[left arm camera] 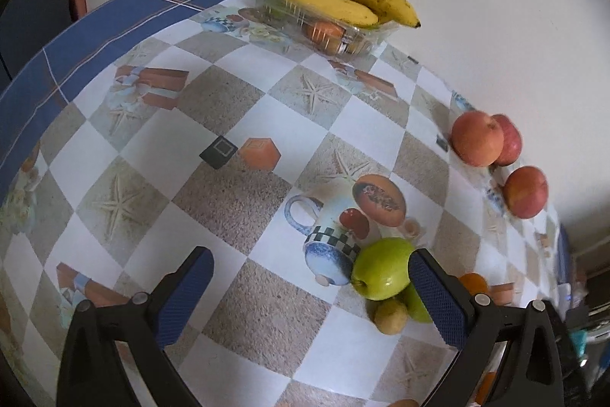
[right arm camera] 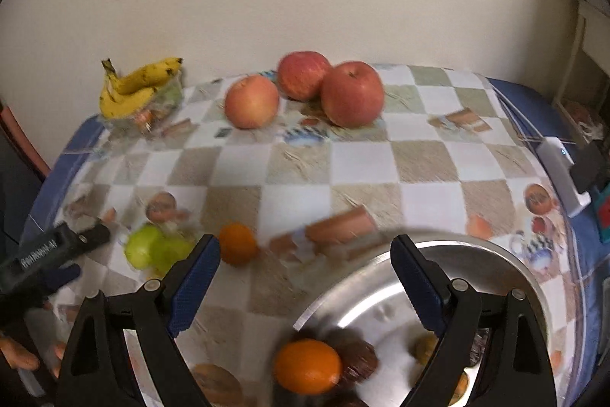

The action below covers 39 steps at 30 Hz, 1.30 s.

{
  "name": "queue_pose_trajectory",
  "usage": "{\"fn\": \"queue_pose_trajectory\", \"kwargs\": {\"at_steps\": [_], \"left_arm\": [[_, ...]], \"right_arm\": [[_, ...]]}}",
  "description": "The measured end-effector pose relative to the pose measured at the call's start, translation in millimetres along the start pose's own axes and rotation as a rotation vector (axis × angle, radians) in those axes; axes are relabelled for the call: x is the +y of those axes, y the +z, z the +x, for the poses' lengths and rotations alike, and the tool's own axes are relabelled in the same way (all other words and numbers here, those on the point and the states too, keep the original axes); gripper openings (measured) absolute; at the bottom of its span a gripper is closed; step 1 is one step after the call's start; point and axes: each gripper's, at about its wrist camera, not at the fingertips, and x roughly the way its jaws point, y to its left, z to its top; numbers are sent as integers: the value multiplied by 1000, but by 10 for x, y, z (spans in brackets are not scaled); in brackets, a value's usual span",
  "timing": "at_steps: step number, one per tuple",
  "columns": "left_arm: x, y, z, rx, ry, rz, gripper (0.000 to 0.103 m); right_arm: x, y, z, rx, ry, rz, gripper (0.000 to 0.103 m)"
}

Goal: Organize fruits
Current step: 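Withdraw both grippers from the bowl toward the pears and orange, then grasp an orange with the right gripper while the left gripper grasps a green pear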

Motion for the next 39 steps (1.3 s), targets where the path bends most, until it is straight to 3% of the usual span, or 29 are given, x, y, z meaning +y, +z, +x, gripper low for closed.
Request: {"fn": "queue_pose_trajectory", "kwargs": {"at_steps": [5, 6, 7, 11, 13, 20, 26, 32, 39], "left_arm": [[-19, 43, 68, 13, -21, -30, 102], [-36, 50, 86, 17, -18, -31, 102], [-57, 59, 111, 22, -26, -31, 102], [-152, 74, 204, 42, -44, -10, 93], [-189, 78, 262, 58, -47, -1, 91], [-219, 119, 362, 70, -84, 5, 83], [-336, 91, 384, 78, -68, 57, 80], [-366, 87, 383, 115, -144, 45, 55], [-405, 78, 373, 128, -154, 49, 51]], "right_arm": [[174, 51, 132, -6, 4, -19, 88], [195, 46, 164, -4, -1, -25, 80], [222, 38, 209, 2, -3, -34, 66], [302, -13, 427, 48, 18, -50, 59], [340, -36, 497, 65, 22, -58, 49], [386, -48, 641, 86, 49, -51, 49], [462, -60, 697, 98, 79, -63, 48], [537, -85, 715, 116, 109, -79, 39], [533, -86, 723, 125, 132, -71, 33]]}}
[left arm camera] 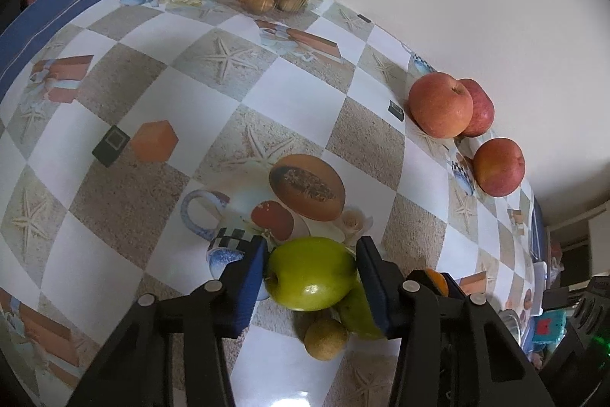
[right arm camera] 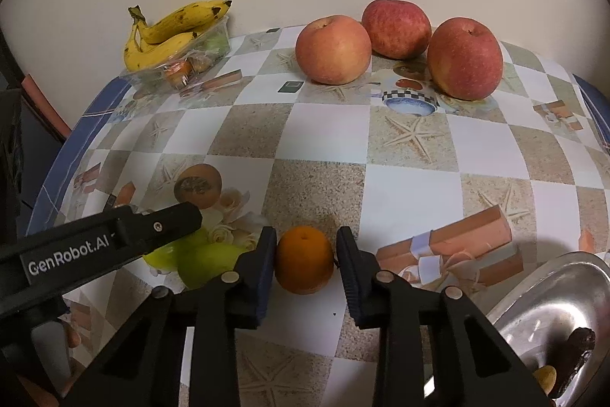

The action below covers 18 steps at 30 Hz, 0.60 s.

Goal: Organize fruits
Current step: 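Grasp an orange with the right gripper while the left gripper grasps a green pear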

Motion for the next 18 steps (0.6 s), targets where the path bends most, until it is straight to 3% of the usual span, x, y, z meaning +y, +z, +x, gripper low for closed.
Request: {"fn": "queue_pose_trajectory", "kwargs": {"at_steps": [13, 16, 18], "left_arm": [[69, 3, -257, -23, 11, -28, 48], [54, -17, -396, -45, 1, -22, 31], [28, -35, -460, -56, 0, -9, 31]], "right_arm": [[-83, 25, -255, -17, 31, 58, 31], [-102, 31, -408, -35, 21, 59, 31], [-97, 19, -500, -40, 5, 44, 31]]}}
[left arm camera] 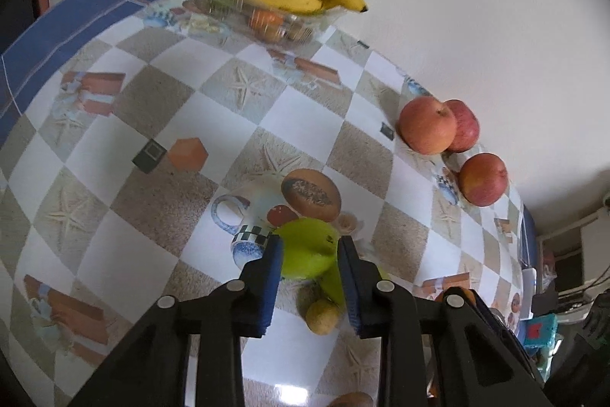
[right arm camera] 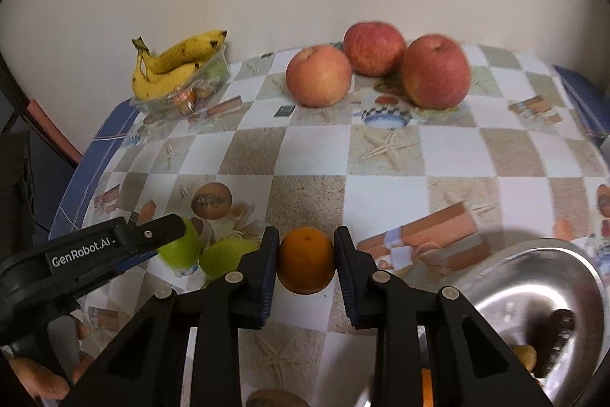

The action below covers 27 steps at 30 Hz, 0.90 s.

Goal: Organize fruits
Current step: 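Grasp an orange with the right gripper while the left gripper grasps a green pear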

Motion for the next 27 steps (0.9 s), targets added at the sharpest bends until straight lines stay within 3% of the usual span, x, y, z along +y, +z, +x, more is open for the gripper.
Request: {"fn": "queue_pose_trajectory", "kwargs": {"at_steps": [9, 12, 17, 27], "left_arm": [[265, -28, 139, 23, -7, -80, 36], [334, 34, 195, 11, -14, -111, 61], [255, 166, 236, -13, -72, -107, 62], [-86, 170, 561, 41, -13, 23, 62]], "right_arm": [[-80, -136, -94, 24, -17, 11, 31], [-114, -152, -39, 38, -7, 29, 31], [-156, -139, 71, 48, -7, 38, 31], [-322, -34, 334, 42, 4, 97, 31]]}}
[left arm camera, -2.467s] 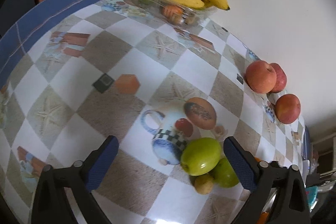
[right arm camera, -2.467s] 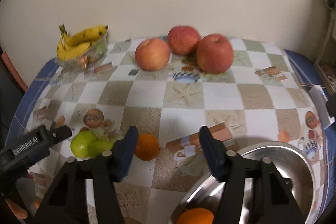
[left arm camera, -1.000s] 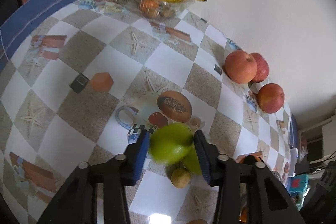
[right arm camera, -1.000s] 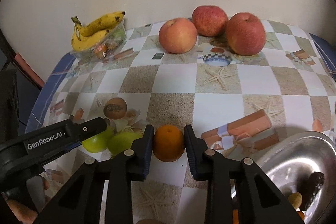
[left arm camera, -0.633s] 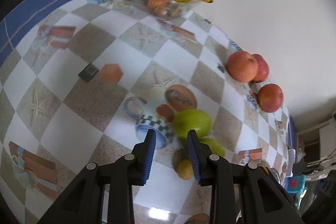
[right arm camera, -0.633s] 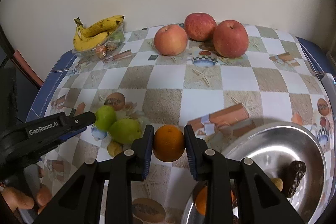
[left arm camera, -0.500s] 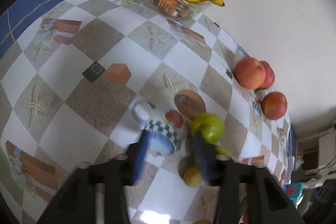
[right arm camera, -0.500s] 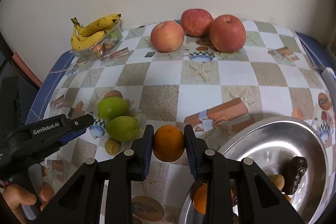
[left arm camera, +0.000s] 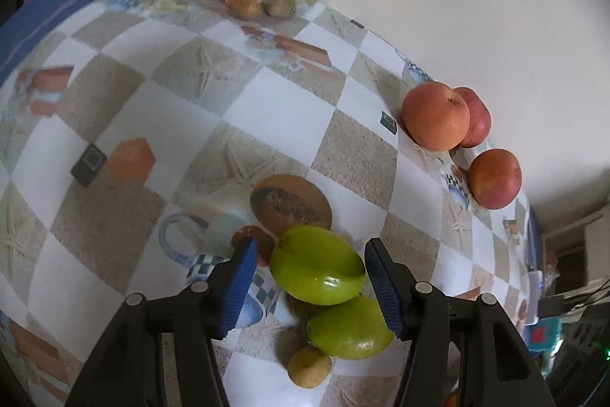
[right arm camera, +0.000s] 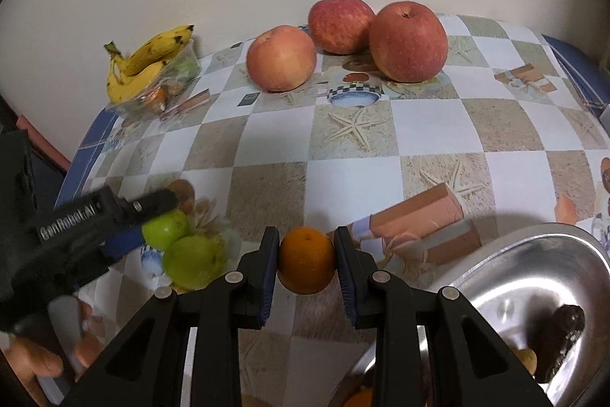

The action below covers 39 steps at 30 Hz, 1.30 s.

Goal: Organize fruits
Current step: 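Grasp an orange with the right gripper while the left gripper grasps a green pear, then carry the orange and green pear into the steel bowl and release both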

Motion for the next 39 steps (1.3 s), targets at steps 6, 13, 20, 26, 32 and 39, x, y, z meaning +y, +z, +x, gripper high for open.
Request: {"fn": "queue_pose_trajectory", "kwargs": {"at_steps": [6, 13, 20, 26, 32, 39], "left_arm": [[-76, -23, 32, 10, 30, 40, 56], [-40, -49, -45, 18, 20, 13, 54], [-67, -78, -329, -19, -3, -8, 54], [-187, -254, -596, -39, -31, 6, 54], [-296, -499, -752, -32, -66, 24, 54], [-492, -822, -819, 4, -87, 72, 54]], "right_arm": [[-33, 15, 54, -3, 5, 8, 31], [-38, 20, 14, -3, 6, 16, 31], [-9, 30, -170, -21, 10, 20, 31], [37, -50, -454, -34, -35, -16, 31], [-2, -243, -690, -39, -43, 3, 31], [-172, -456, -941, -35, -37, 75, 31]]}}
